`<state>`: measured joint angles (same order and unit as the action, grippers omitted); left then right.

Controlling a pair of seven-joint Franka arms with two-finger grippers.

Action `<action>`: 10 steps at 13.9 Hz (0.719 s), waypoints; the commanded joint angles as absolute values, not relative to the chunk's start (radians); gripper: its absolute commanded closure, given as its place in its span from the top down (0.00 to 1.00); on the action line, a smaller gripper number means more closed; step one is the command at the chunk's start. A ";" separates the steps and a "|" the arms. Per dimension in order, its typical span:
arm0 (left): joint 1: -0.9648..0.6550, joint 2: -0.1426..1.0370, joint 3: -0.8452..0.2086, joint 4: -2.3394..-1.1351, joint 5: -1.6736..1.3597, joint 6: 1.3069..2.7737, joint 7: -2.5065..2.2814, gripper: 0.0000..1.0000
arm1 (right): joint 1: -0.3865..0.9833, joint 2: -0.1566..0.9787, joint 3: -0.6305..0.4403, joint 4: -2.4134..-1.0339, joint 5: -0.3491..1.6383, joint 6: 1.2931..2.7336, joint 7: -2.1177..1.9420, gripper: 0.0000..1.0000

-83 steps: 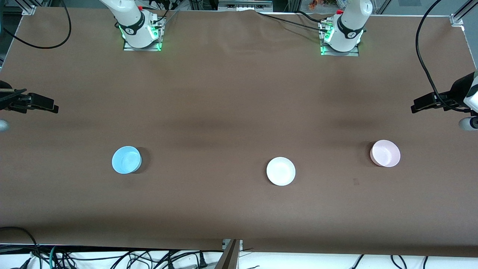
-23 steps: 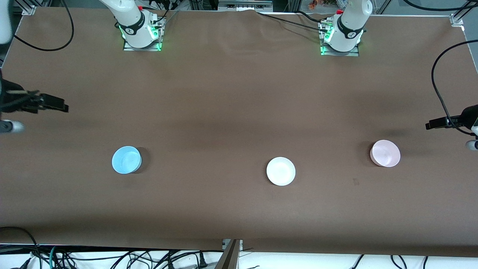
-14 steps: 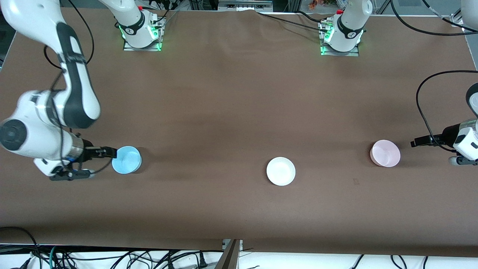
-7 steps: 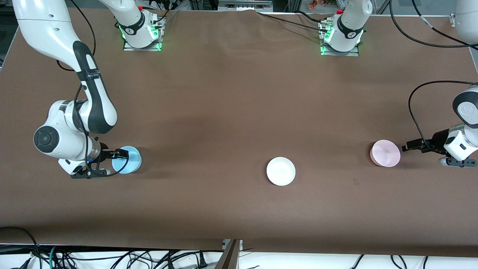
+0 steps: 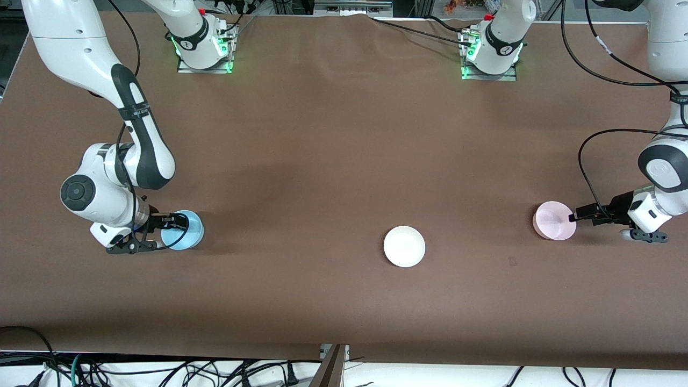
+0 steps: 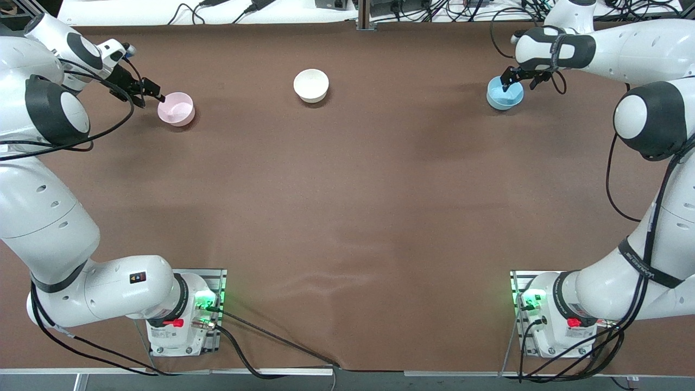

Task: Stack pink and blue bowls on white bowl
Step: 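Reach the right gripper to the blue bowl while the left gripper reaches the pink bowl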

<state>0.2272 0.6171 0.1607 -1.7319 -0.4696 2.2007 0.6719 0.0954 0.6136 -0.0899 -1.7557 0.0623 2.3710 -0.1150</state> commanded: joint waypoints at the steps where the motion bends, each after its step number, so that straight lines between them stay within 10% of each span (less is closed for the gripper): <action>1: 0.224 0.620 0.164 -1.744 -0.500 2.223 0.706 0.92 | 0.086 0.607 -0.087 -1.776 0.066 2.393 -0.141 1.00; 10: 0.215 0.646 0.164 -1.756 -0.537 2.256 0.727 0.77 | 0.084 0.627 -0.087 -1.819 0.066 2.491 -0.141 0.99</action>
